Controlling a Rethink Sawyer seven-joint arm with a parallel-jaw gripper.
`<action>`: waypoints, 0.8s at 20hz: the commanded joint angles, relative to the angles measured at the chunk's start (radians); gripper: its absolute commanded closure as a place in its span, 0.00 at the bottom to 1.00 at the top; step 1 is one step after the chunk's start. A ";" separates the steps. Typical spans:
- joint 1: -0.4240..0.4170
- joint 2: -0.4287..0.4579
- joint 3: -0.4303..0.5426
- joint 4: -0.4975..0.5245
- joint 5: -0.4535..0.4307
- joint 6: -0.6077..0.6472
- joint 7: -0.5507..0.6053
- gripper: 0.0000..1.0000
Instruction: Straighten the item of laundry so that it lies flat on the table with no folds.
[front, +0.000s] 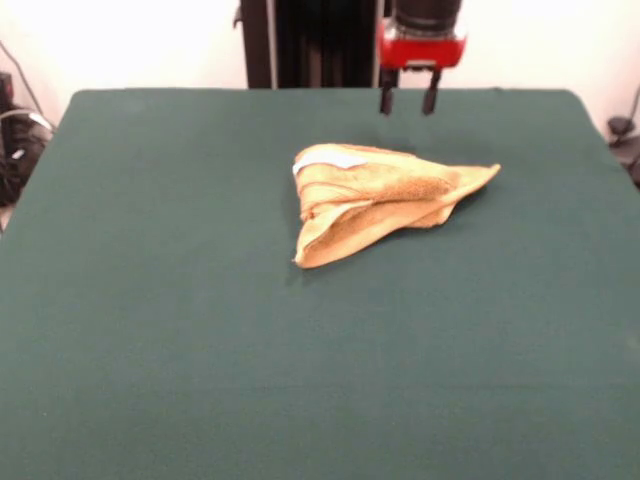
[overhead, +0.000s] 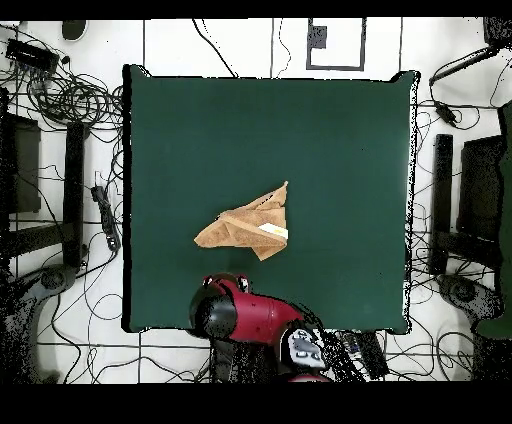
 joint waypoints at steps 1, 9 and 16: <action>-0.006 0.196 0.053 0.041 0.091 -0.090 0.321 0.00; 0.086 0.191 0.073 0.021 0.184 -0.158 0.406 0.00; 0.250 -0.043 -0.078 -0.163 0.245 0.337 0.326 0.00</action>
